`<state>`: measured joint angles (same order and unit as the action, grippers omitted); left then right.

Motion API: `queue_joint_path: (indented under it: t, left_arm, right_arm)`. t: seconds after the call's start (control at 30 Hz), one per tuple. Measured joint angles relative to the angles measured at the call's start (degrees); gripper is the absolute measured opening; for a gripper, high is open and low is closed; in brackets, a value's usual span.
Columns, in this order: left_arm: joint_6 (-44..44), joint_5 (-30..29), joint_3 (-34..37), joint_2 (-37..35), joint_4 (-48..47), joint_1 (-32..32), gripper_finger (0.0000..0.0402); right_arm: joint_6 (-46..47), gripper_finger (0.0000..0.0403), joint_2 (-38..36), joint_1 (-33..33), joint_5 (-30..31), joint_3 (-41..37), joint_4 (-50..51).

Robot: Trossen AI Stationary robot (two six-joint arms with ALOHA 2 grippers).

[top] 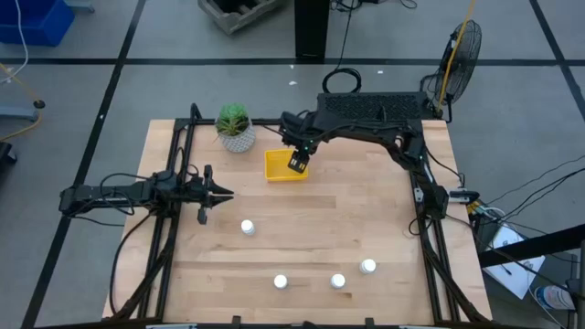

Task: Pick and place pill bottles into a basket
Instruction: Put the white pill bottle into the yellow basket

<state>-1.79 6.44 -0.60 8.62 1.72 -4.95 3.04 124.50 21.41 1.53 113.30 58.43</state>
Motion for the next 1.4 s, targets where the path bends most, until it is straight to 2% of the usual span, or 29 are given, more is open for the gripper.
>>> queue_joint_path:
  t: [0.23, 0.43, 0.73, 1.07, 1.4]
  left_arm:
    - [-1.89, 0.04, 0.0, 0.0, 0.04, 0.0, 0.0065]
    - [-1.34, 0.44, 0.0, 0.0, 0.04, 0.0, 0.0065]
    - [-1.03, 0.56, 0.0, 0.0, 0.2, 0.0, 0.0065]
    - [-1.52, 0.59, 0.0, 0.0, 1.33, 0.0, 0.0065]
    - [-1.52, 0.59, 0.0, 0.0, 1.39, 0.0, 0.0065]
  right_arm:
    - [-2.23, 0.0149, 1.1, 0.0, -0.1, 0.02, -0.81]
    - [-2.81, 0.0171, 1.62, 0.0, -0.09, 0.02, -0.44]
    - [-5.27, 0.016, 2.0, 0.0, -0.37, 0.0, -1.08]
    - [-5.91, 0.0205, 2.0, -0.07, -1.8, 0.0, -1.66]
    - [-6.67, 0.0216, 2.0, -0.17, -1.69, 0.0, -2.45]
